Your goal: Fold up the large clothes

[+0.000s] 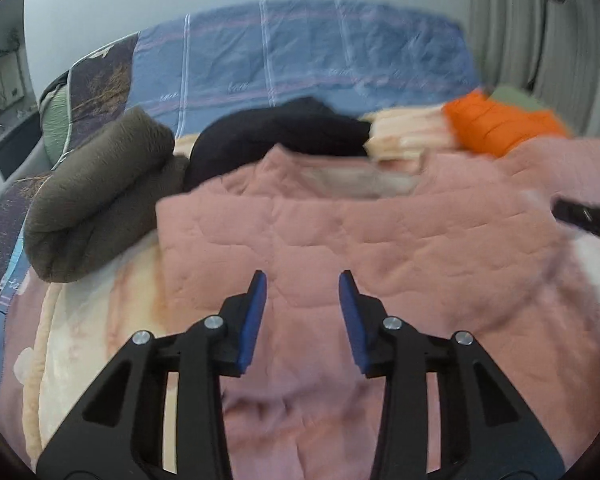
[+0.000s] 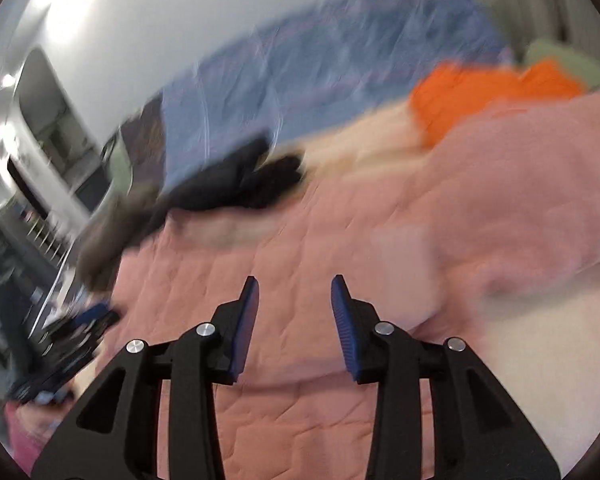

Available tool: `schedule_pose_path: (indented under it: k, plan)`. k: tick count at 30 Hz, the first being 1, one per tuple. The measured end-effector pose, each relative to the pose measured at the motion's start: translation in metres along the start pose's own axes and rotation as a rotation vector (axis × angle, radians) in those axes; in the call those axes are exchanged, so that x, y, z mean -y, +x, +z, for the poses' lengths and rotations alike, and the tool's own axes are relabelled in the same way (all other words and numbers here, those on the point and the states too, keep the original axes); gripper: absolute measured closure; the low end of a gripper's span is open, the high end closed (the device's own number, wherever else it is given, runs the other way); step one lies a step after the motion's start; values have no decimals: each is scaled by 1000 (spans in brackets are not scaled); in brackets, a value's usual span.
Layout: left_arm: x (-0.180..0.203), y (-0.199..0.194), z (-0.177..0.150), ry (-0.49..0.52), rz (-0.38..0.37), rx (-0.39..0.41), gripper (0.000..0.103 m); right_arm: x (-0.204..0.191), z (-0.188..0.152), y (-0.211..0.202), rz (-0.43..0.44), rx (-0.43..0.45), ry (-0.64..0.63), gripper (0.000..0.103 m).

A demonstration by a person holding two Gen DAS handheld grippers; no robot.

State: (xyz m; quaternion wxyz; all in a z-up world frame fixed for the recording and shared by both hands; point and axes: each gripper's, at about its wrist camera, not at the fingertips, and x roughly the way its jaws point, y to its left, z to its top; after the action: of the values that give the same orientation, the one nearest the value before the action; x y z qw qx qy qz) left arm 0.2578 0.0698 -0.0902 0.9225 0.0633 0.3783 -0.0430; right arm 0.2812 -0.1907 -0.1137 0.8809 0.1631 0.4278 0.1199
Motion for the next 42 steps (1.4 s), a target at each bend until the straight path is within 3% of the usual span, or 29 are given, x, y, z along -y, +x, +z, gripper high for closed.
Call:
schedule_pose_path:
  k: [1,2,3,5,8,13,15,18,21,24,26,29,35,37,38,42]
  plan:
    - [1,17,-3,15,53,-26,56,13,-7,30,-36,-72,40,65]
    - [-2,34,-10,30,95,-49,55,22,-10,41,-24,-60,58,70]
    - [-7,47,-19,23,75,-44,55,28,-17,46,19,13,51,70]
    - [-15,41,-21,-21,49,-14,56,28,-18,43,37,35,45,69]
    - [-18,41,-24,-36,45,-11,56,21,-18,38,75,44,18,52]
    - [-9,42,-22,-4,61,-26,56,12,-12,15,70,49,-1,52]
    - [-11,43,-22,7,62,-31,55,26,-11,-11,57,76,20,41]
    - [-8,43,-22,26,78,-32,55,75,-1,-71,-41,218,96,26]
    - [-3,44,-23,42,98,-23,55,140,8,-111,-152,316,225,25]
    - [-5,44,-24,30,89,-9,54,233,3,-153,-248,423,507,25]
    - [-7,43,-25,18,77,-3,54,269,-3,-163,-267,456,621,25]
    - [-6,43,-25,15,76,0,54,306,-8,-161,-160,466,744,25]
    - [-13,41,-26,-27,29,17,54,324,7,-144,1,546,846,26]
    - [-19,39,-28,-57,-6,29,54,325,15,-140,38,557,859,47]
    - [-23,38,-28,-78,-31,36,54,324,20,-138,38,544,853,66]
    - [-42,35,-32,-176,-142,60,54,287,39,-144,-48,558,740,89]
